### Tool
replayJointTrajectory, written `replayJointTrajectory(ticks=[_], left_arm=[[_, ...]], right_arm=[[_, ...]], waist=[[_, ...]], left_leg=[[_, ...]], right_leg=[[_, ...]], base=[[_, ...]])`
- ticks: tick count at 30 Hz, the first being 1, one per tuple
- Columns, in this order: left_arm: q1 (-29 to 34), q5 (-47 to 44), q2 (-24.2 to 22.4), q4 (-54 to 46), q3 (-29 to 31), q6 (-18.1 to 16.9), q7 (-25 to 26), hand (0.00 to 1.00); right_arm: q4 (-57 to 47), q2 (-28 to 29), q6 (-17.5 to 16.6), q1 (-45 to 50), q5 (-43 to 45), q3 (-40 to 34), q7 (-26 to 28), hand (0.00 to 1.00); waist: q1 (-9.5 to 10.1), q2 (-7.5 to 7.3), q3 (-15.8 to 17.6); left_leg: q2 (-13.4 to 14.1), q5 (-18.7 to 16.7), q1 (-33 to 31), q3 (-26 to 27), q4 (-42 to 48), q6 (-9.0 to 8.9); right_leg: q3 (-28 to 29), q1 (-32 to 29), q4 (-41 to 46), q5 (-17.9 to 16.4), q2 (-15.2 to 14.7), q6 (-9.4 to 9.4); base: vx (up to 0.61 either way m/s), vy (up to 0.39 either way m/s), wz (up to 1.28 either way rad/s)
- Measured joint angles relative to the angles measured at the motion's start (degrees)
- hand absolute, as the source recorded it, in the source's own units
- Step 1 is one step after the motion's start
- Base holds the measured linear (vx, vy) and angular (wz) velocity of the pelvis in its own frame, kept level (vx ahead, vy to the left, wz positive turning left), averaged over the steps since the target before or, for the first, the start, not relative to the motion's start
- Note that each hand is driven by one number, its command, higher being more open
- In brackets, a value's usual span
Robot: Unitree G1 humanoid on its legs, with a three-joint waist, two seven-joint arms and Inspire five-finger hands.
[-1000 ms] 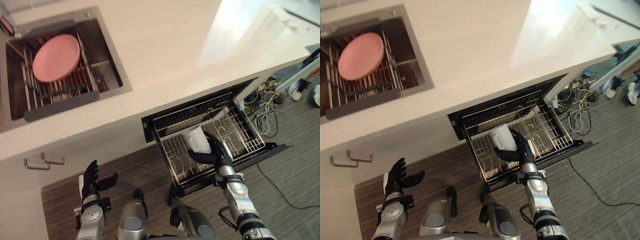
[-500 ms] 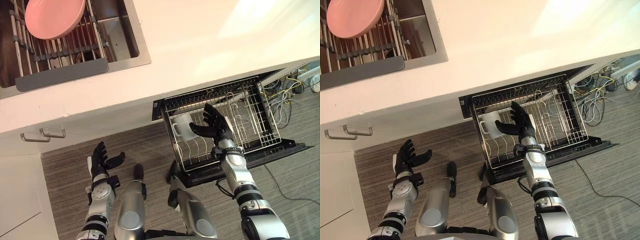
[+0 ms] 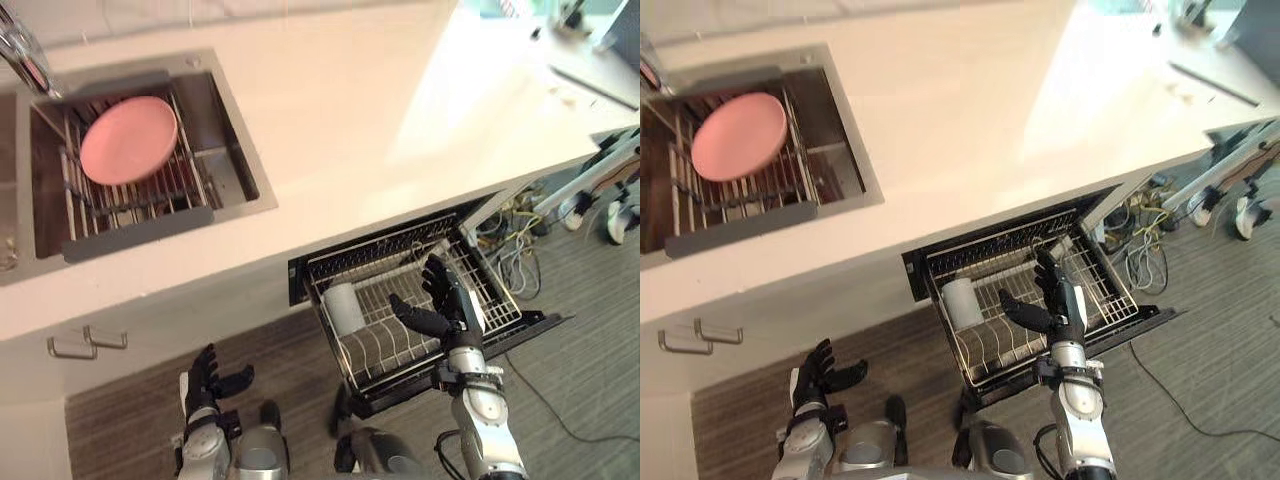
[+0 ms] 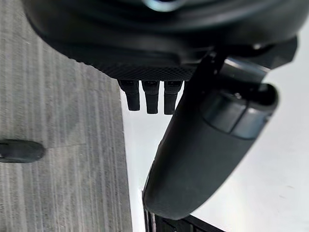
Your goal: Walk over to the sink, pick up the cup, carry it to the dishwasher, place the cup inside the dishwasher, then close the dishwasher door
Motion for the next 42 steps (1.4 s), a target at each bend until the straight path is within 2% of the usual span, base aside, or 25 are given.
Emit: replayJointTrajectory(ticks=[4,8,16,20,25,26,31,36,42], left_arm=[[2.15,-0.04,-0.02,2.12,0.01,-0.60,-0.66,0.90],[3.85,-0.14,-0.01,4.19,0.03,-1.06,-1.41,0.90],[4.34,-0.18,0.19,6.99,0.08,-1.33,-3.22,0.90],[4.36,-0.28,0.33,8.06,0.09,-1.71,-3.46,0.90],[4.45,-0.32,0.55,9.04,0.23,-1.75,-4.05,0.90],[4.33,-0.26,0.61,11.04,0.31,-2.16,-4.46,0.90],[4.39,-0.27,0.62,11.11,0.33,-2.18,-4.55,0.90],[4.59,-0.30,0.73,12.81,2.58,-2.46,-9.79,0.90],[6.80,-0.94,1.04,13.54,3.71,-2.90,-18.05,0.90]], right_arm=[[-1.50,0.45,-1.18,1.51,-1.78,0.12,1.39,0.90],[-1.50,0.51,-2.32,1.45,-2.04,0.04,3.33,0.90],[-2.77,-0.08,-6.65,1.05,-2.16,0.72,8.87,0.90],[-5.13,-1.70,-7.44,-0.65,-4.57,2.75,8.54,0.90],[-8.00,-3.30,-7.44,-1.77,-8.26,4.94,5.58,0.90],[-8.39,-5.00,-7.43,-3.47,-8.82,5.19,3.26,0.90],[-8.40,-5.07,-7.43,-3.47,-8.82,5.17,3.27,0.90],[-9.14,-6.80,-6.40,-3.49,-8.51,4.26,3.94,0.90],[-9.27,-9.67,-3.97,-5.67,-4.25,0.92,6.55,0.90]], waist=[[-0.18,0.93,-2.76],[-0.43,1.79,-3.56],[-0.82,2.55,-4.23],[-1.26,2.62,-4.26],[-1.32,2.71,-4.28],[-1.72,3.43,-4.16],[-1.72,3.44,-4.16],[-1.81,3.85,-3.94],[-1.75,5.44,-4.23]], left_leg=[[-0.30,0.59,2.10,0.54,-2.08,0.01],[-0.42,1.28,4.12,0.79,-3.49,-0.06],[-0.37,1.26,5.95,1.24,-3.60,-0.12],[-0.31,1.25,6.47,1.26,-3.50,-0.14],[-0.20,1.22,6.65,1.26,-3.43,-0.20],[-0.21,1.21,6.87,1.23,-3.47,-0.21],[-0.20,1.20,6.87,1.30,-3.48,-0.21],[-0.16,1.16,6.85,1.62,-3.61,-0.28],[-0.03,1.14,6.26,1.18,-3.67,-0.31]], right_leg=[[0.39,1.00,-0.04,-0.18,-0.12,0.20],[0.63,2.15,-0.08,-0.26,-0.03,0.26],[1.09,3.66,-0.33,-0.27,0.08,0.23],[1.18,4.19,-0.35,-0.26,0.16,0.22],[1.20,4.31,-0.36,-0.26,0.26,0.22],[1.20,4.43,-0.39,-0.27,0.30,0.21],[1.28,4.39,-0.39,-0.27,0.32,0.21],[1.44,4.21,-0.39,-0.30,0.35,0.22],[0.49,3.83,-0.38,-0.59,0.36,0.23]], base=[[0.01,0.039,-0.04],[0.00,0.014,-0.03],[-0.01,0.016,-0.03],[0.00,0.000,0.00],[0.00,0.000,0.00],[0.00,0.000,0.00],[0.00,0.000,-0.01],[0.00,0.000,-0.02],[0.00,0.000,0.05]])
